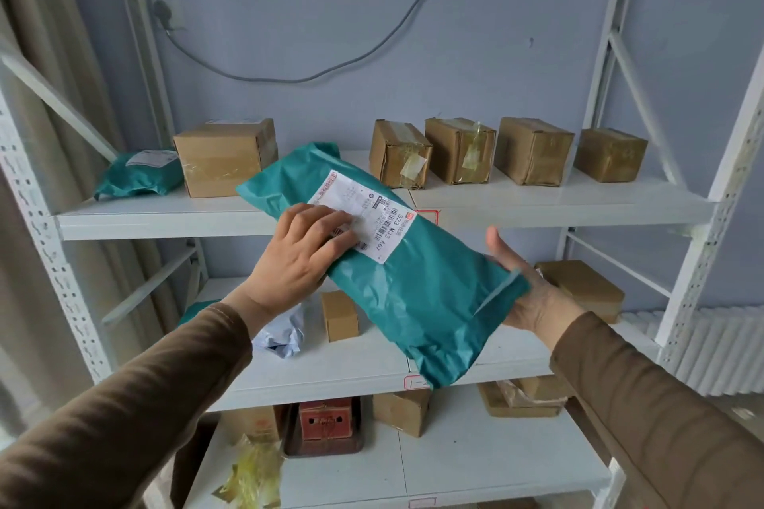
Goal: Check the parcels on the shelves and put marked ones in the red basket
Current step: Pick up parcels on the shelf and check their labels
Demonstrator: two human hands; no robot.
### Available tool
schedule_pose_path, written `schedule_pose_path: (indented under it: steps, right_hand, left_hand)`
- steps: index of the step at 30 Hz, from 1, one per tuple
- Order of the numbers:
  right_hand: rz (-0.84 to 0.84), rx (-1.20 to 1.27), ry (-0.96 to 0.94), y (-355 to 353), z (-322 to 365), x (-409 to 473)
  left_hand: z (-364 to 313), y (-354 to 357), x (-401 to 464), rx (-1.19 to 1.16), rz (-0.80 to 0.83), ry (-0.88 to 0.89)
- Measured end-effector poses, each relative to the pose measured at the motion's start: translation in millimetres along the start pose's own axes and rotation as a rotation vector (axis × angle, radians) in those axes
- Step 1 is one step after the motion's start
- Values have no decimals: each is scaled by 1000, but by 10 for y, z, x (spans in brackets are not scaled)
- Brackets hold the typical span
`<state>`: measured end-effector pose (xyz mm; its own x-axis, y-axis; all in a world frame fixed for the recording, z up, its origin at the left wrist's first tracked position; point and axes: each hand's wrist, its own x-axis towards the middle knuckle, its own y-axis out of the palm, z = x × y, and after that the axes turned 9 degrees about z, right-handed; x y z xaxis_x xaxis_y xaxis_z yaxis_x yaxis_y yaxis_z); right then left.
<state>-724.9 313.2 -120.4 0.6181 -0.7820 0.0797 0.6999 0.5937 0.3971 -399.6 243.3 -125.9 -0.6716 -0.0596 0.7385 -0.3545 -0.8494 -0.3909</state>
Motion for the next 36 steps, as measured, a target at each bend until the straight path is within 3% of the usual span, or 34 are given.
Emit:
schedule_pose_path:
  steps: [4,6,8,10,12,15,17,19,23,28,36]
  right_hand:
    - [59,-182,159,-30,43,81]
    - [64,-276,190,33,15,194]
    - [36,-299,164,76,-45,345]
    - [-21,-275,106,122,-105,490]
    - [-84,-260,47,138,-143,630]
    - [-136,-202,-14,142,-164,856]
    - [-191,-197,-45,164,-149,1026]
    - [-235,-205,-66,181,-104,1213]
    - [-260,-246,-66,193,86,1679]
    - [-333,-258,-56,198,387,2332]
    - [-431,-247,-140,58,491,3137]
  left_hand:
    - [108,-11,13,25,72,92]
    - [170,6,40,22,106,57]
    - [232,53,58,21,165,-97]
    - [254,90,57,-51,239,-395]
    - [234,120,26,-355,264,-751]
    - [174,70,1,-1141,297,-1157]
    - [148,63,-10,-1479,421,-1295]
    - [173,89,6,-1614,526,-1327]
    - [407,238,153,-1731,433,-1385]
    - [887,609,339,-1673,272,-1497]
    - [1681,1261,454,-1569,304,-1616]
